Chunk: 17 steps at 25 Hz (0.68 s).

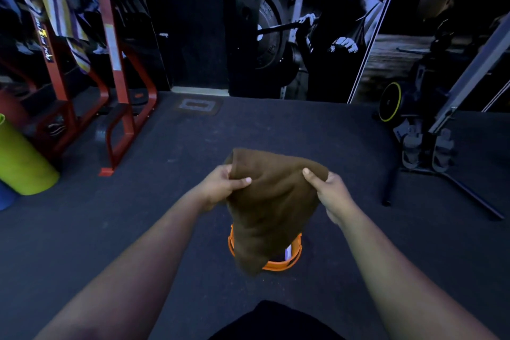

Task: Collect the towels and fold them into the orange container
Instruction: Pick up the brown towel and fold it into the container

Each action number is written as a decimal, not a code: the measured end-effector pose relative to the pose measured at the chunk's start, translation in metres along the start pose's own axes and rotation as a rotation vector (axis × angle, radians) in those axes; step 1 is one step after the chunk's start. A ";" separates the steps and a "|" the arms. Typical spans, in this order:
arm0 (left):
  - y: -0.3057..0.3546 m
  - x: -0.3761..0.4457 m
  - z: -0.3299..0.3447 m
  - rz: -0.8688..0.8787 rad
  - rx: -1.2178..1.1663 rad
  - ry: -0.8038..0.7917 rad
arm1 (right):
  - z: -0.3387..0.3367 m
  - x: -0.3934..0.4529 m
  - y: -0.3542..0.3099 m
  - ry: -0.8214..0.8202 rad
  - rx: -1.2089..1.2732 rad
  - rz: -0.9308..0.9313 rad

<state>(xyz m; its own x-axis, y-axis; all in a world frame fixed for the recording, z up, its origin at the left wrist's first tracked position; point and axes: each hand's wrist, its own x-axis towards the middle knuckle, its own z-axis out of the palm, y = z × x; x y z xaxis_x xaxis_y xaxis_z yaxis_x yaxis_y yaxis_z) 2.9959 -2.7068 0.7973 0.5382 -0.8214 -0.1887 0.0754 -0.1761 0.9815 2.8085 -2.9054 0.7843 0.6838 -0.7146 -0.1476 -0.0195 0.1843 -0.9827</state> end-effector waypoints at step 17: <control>0.009 0.016 -0.024 -0.012 -0.107 0.202 | -0.003 0.009 -0.010 -0.168 -0.269 0.045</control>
<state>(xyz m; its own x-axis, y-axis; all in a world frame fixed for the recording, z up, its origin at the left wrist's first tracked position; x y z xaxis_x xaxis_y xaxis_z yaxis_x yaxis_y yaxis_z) 3.0257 -2.7087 0.8039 0.6935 -0.6921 -0.2003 0.1657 -0.1173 0.9792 2.8133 -2.9158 0.7927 0.7881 -0.5843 -0.1935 -0.2299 0.0121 -0.9731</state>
